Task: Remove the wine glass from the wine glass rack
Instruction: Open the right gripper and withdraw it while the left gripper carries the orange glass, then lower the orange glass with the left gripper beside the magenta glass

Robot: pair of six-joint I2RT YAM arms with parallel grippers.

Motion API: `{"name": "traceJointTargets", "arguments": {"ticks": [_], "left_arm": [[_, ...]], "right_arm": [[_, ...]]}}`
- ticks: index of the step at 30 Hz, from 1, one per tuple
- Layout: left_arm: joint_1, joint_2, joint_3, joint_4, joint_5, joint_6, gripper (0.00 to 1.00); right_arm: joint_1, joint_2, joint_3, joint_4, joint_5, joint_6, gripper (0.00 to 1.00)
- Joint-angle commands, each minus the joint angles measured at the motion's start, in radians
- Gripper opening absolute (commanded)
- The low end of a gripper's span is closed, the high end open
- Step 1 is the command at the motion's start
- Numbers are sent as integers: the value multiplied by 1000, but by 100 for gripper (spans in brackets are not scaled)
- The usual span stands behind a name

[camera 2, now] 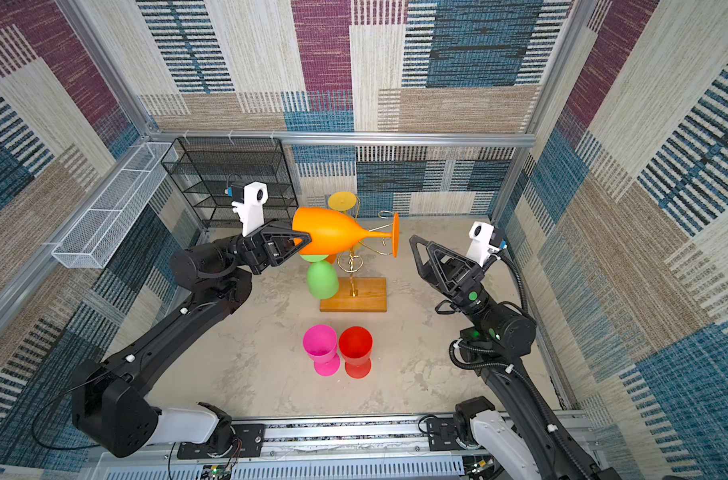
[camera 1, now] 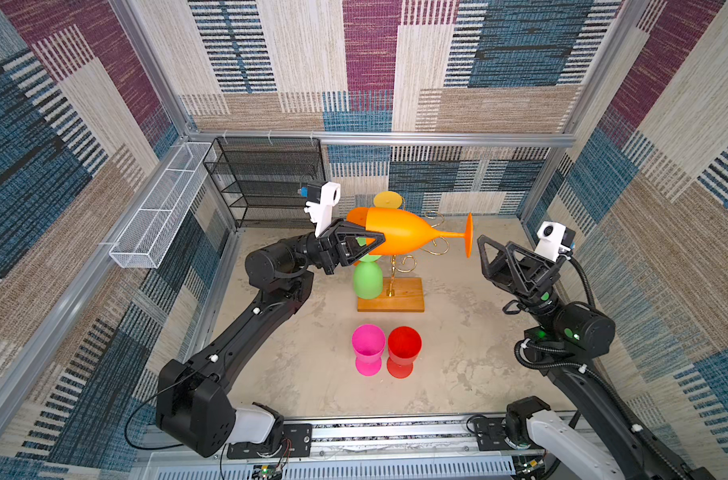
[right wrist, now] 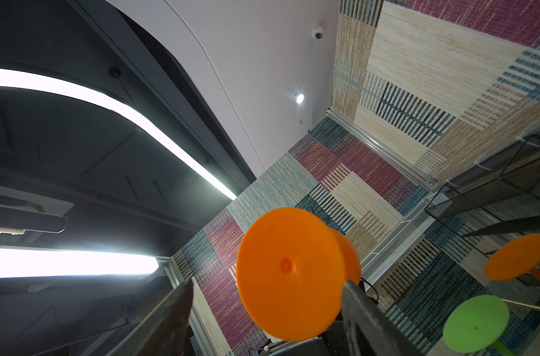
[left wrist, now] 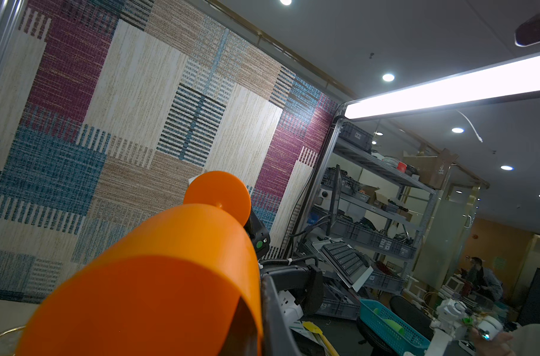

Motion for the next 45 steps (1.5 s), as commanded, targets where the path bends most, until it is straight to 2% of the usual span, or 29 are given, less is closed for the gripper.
{"name": "traceJointTargets", "arguments": {"ticks": [1,4,7,9,11,14,18,20,22,29,32,36,45], "left_arm": [[1,-52,18,-208,25,184,0],[0,-123,43,-468,13,370,0],[0,-226,100,-899,-53,650,0],[0,-298,162,-1225,-186,874,0],[0,-364,229,-1480,-398,1004,0],[1,-436,287,-1698,-698,1092,0],[0,-494,304,-1875,-1059,1136,0],[0,-506,293,-1942,-1181,1156,0],[0,-509,268,-1997,-1249,1159,0],[0,-509,132,-2125,-1257,1117,0],[0,-480,78,-2188,-1188,1069,0],[-7,-417,-37,-2192,-1023,1003,0],[-57,-290,-136,-2190,-970,986,0]], "right_arm": [[-2,-62,63,-377,81,-245,77],[-2,-110,166,-677,191,-420,77],[-2,-133,254,-904,307,-561,77],[-2,-153,273,-968,359,-618,77],[-2,-172,273,-1001,396,-650,77],[-1,-189,255,-1019,426,-676,77],[-2,-190,224,-1014,447,-666,76],[-2,-182,219,-1014,443,-662,76],[-2,-170,217,-1018,436,-656,76],[-2,-141,247,-1056,430,-667,76],[-1,-134,246,-1061,430,-666,75],[-2,-102,241,-1048,406,-657,75],[-2,-72,222,-1027,359,-639,75]]}}
